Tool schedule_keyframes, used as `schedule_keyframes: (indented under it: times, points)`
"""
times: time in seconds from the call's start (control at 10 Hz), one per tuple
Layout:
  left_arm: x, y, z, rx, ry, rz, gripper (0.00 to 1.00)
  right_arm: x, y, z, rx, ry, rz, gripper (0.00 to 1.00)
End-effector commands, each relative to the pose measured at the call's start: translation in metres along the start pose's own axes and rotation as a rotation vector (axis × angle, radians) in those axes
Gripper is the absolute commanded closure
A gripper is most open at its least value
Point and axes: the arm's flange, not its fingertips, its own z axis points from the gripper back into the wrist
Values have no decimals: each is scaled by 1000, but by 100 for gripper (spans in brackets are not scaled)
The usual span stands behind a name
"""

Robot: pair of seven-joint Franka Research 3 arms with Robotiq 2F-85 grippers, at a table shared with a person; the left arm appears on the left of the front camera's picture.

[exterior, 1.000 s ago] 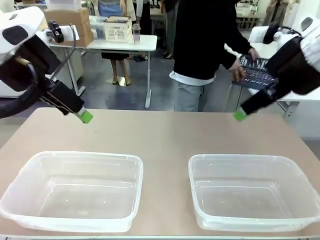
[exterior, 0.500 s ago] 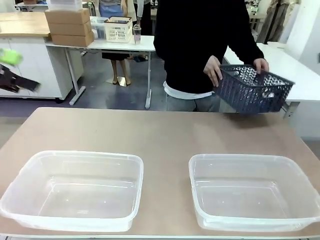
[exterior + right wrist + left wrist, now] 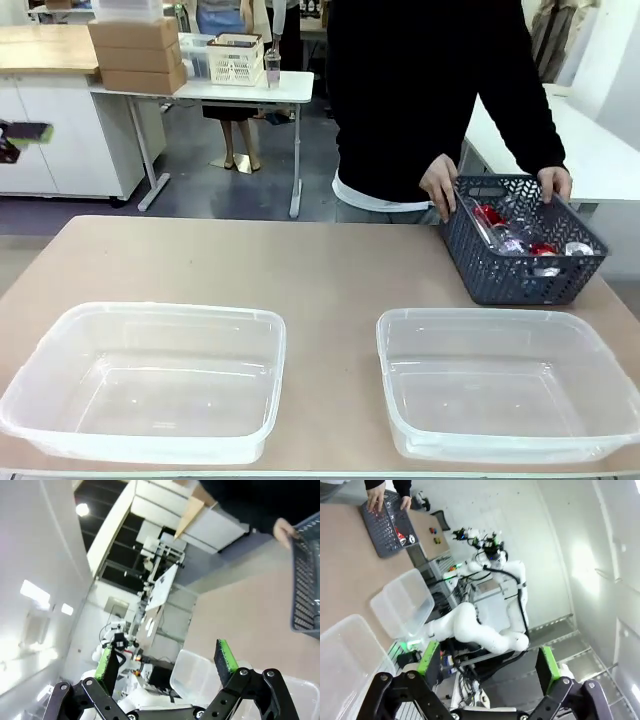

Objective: Sort the waste into each basket.
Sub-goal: Pick up the Organizing box on the left side of the table and lift it.

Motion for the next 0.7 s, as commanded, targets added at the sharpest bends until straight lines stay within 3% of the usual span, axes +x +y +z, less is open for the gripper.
schedule_keyframes:
  times: [0.0,0.5,0.6]
  points:
    - [-2,-5,-2,36,39,-61,0,-3,15,-7,24,24,59,0]
    - [-3,-6,-4,48,34,-35,0,-7,17,-8,15,36,35,0]
    - [2,-16,-20,240,190,-6,0,-17,32,-63,-65,249,36,0]
